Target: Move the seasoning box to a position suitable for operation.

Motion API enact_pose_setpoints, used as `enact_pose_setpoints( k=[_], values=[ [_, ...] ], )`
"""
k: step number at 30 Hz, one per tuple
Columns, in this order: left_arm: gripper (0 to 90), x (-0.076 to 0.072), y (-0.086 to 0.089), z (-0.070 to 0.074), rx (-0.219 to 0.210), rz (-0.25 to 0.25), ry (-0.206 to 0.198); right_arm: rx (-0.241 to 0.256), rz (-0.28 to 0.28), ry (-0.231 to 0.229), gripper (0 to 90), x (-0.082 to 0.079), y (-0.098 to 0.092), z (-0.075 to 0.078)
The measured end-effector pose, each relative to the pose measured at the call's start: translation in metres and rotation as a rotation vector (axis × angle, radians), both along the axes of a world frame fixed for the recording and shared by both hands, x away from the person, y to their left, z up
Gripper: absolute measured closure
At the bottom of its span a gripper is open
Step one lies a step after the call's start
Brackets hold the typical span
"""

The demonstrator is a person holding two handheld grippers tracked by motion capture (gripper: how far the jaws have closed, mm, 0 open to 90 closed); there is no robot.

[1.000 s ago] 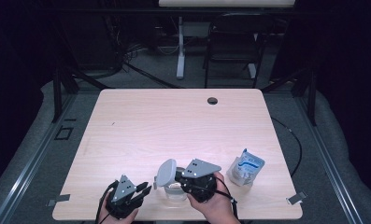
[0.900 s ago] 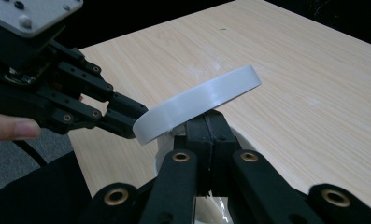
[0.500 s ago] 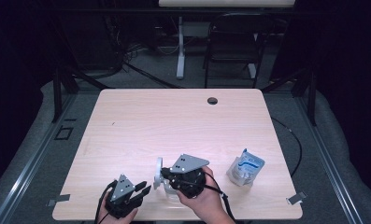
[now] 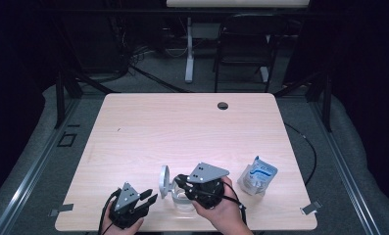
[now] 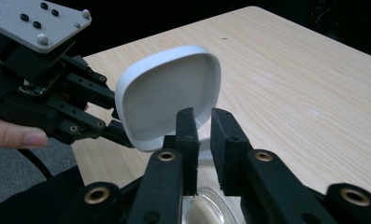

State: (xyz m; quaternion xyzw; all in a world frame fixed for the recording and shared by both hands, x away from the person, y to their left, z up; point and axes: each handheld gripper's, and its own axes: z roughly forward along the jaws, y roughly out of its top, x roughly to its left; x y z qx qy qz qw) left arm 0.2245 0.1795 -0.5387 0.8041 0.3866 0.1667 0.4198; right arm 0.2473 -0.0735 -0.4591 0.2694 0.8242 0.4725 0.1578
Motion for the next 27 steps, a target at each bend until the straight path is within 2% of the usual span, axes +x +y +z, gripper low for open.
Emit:
enact_pose_setpoints(
  k=[3, 8, 16, 21, 27],
  values=[
    [70.5, 0.0, 0.001, -0.001, 0.0, 0.0, 0.002, 0.005, -0.009, -0.01, 77.4, -0.003, -0.008, -0.001],
    [69.1, 0.0, 0.004, 0.0, -0.009, 0.01, 0.003, 0.035, -0.032, -0.023, 71.2, -0.011, -0.032, -0.005],
    [66.0, 0.001, 0.008, 0.0, -0.021, 0.024, 0.001, 0.087, -0.091, 0.001, 61.5, -0.023, -0.073, -0.015],
    [64.2, 0.001, 0.01, -0.001, -0.022, 0.037, 0.001, 0.078, -0.123, 0.003, 54.4, -0.032, -0.095, -0.029],
    [62.5, 0.001, 0.012, 0.0, -0.026, 0.036, -0.005, 0.064, -0.163, 0.012, 52.5, -0.039, -0.114, -0.038]
  ],
)
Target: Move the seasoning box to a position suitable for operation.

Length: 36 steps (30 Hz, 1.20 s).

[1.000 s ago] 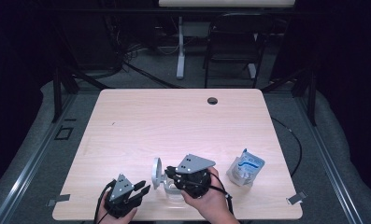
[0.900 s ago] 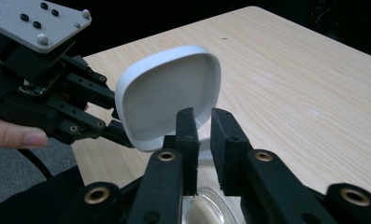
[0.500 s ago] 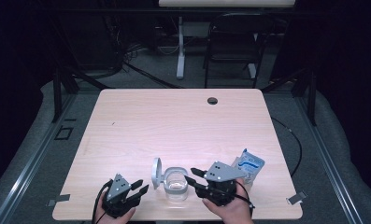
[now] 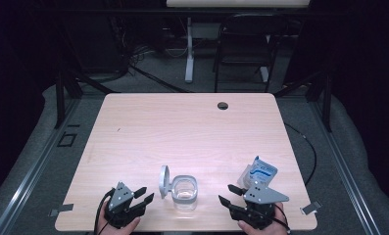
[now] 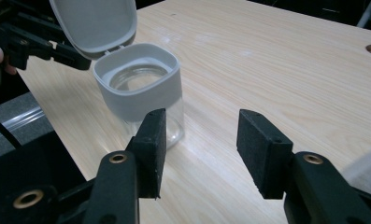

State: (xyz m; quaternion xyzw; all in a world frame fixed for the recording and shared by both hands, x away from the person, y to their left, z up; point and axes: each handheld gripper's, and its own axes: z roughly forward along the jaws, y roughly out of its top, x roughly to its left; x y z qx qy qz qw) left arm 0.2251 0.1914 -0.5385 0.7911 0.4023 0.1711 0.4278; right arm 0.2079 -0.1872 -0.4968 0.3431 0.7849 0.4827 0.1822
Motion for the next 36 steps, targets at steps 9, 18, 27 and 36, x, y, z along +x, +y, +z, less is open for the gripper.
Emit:
enact_pose_setpoints(
  k=[9, 18, 27, 36],
  values=[
    [60.6, 0.002, 0.004, 0.001, 0.003, 0.023, -0.005, -0.008, -0.069, 0.042, 54.2, -0.006, -0.03, -0.015],
    [57.3, 0.005, 0.015, 0.006, -0.046, 0.048, -0.007, -0.032, -0.085, 0.045, 56.0, -0.01, -0.048, -0.014],
    [56.2, 0.009, 0.014, 0.007, -0.045, 0.053, -0.009, -0.03, -0.156, 0.063, 59.8, -0.015, -0.075, -0.014],
    [56.3, 0.011, 0.011, 0.005, -0.036, 0.052, -0.004, -0.034, -0.253, 0.042, 50.2, -0.013, -0.098, -0.021]
  ],
)
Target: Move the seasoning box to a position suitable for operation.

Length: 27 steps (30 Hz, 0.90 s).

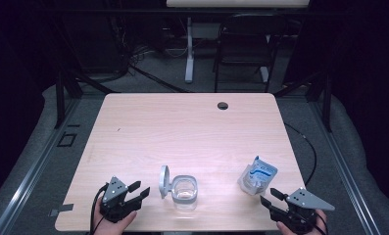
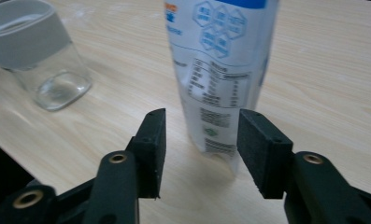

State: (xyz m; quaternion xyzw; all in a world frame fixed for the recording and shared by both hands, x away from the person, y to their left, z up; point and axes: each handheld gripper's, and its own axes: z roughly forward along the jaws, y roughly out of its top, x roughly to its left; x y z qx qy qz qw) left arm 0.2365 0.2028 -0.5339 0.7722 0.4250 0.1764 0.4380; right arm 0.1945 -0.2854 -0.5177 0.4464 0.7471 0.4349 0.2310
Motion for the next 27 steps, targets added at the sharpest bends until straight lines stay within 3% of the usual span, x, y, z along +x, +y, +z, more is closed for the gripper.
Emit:
enact_pose_setpoints(
  k=[10, 18, 27],
  values=[
    [56.4, -0.001, 0.0, -0.003, 0.008, 0.006, -0.002, -0.032, -0.018, -0.031, 39.2, 0.012, -0.002, -0.015],
    [56.2, -0.006, 0.003, -0.004, 0.014, 0.013, 0.008, -0.027, 0.007, 0.012, 38.2, 0.033, 0.006, -0.025],
    [56.1, -0.009, 0.007, -0.006, 0.006, 0.029, 0.011, -0.032, 0.006, 0.007, 33.5, 0.046, 0.012, -0.036]
  ],
)
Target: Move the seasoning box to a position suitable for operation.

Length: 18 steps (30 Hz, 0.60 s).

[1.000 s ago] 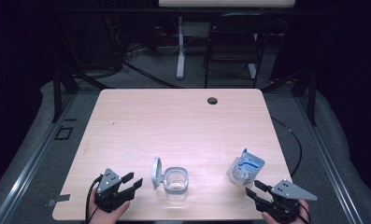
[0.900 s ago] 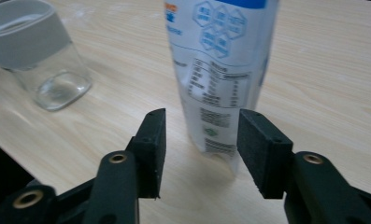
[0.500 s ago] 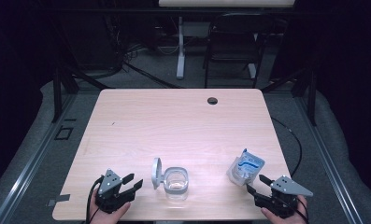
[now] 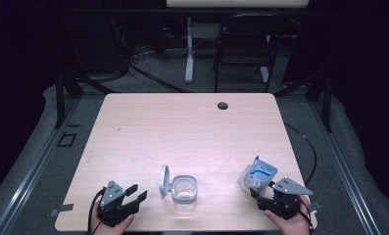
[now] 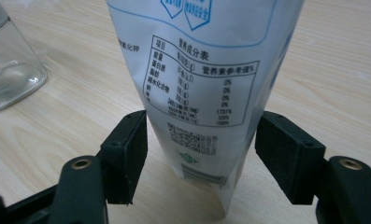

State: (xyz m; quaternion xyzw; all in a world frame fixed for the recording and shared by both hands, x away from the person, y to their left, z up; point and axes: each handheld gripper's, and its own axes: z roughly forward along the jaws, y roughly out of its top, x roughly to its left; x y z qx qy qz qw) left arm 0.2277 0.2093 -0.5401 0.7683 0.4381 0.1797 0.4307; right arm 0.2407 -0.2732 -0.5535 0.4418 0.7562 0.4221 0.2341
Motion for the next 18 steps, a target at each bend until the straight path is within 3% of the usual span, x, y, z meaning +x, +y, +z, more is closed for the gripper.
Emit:
enact_pose_setpoints(
  k=[12, 18],
  values=[
    [56.1, -0.001, 0.004, -0.003, 0.002, 0.008, 0.012, 0.011, 0.009, -0.003, 34.0, 0.013, 0.005, -0.007],
    [56.1, -0.001, 0.006, -0.003, 0.0, 0.014, 0.012, 0.004, -0.072, 0.015, 36.4, 0.01, 0.02, -0.004]
  ],
)
